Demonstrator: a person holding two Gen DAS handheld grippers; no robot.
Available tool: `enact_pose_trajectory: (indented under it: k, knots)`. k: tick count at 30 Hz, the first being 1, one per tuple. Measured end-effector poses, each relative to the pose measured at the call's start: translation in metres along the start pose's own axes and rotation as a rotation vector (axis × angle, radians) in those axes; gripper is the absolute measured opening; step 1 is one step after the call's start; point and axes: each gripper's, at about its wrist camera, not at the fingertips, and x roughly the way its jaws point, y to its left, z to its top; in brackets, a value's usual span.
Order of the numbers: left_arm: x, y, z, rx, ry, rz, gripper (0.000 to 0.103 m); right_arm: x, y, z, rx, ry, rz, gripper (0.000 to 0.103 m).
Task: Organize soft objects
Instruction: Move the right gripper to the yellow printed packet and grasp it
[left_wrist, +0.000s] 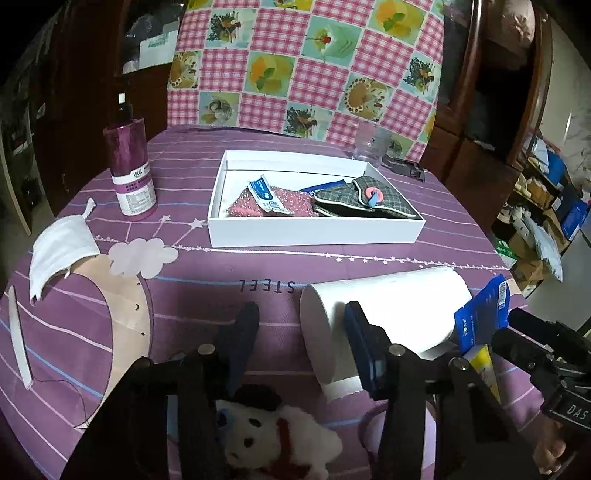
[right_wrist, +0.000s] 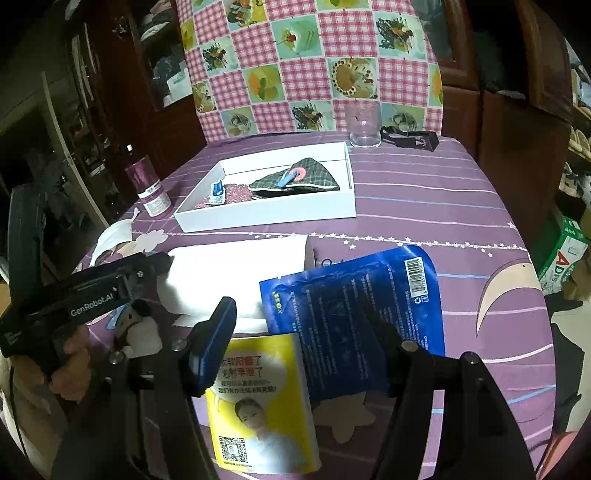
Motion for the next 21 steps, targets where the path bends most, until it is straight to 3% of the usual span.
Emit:
enact_pose_trajectory:
  k: [8, 12, 21]
  knots:
    - [-0.007, -0.003, 0.001, 0.042, -0.051, 0.027, 0.048, 0.002, -0.001, 0.000, 0.007, 0.003, -0.025, 0.066]
    - [-0.007, -0.004, 0.001, 0.045, -0.031, -0.008, 0.049, 0.001, 0.001, -0.002, -0.005, 0.022, -0.006, 0.066]
    - [-0.017, -0.010, -0.003, 0.060, -0.032, -0.049, 0.067, 0.001, 0.009, -0.010, -0.043, 0.061, 0.040, 0.066]
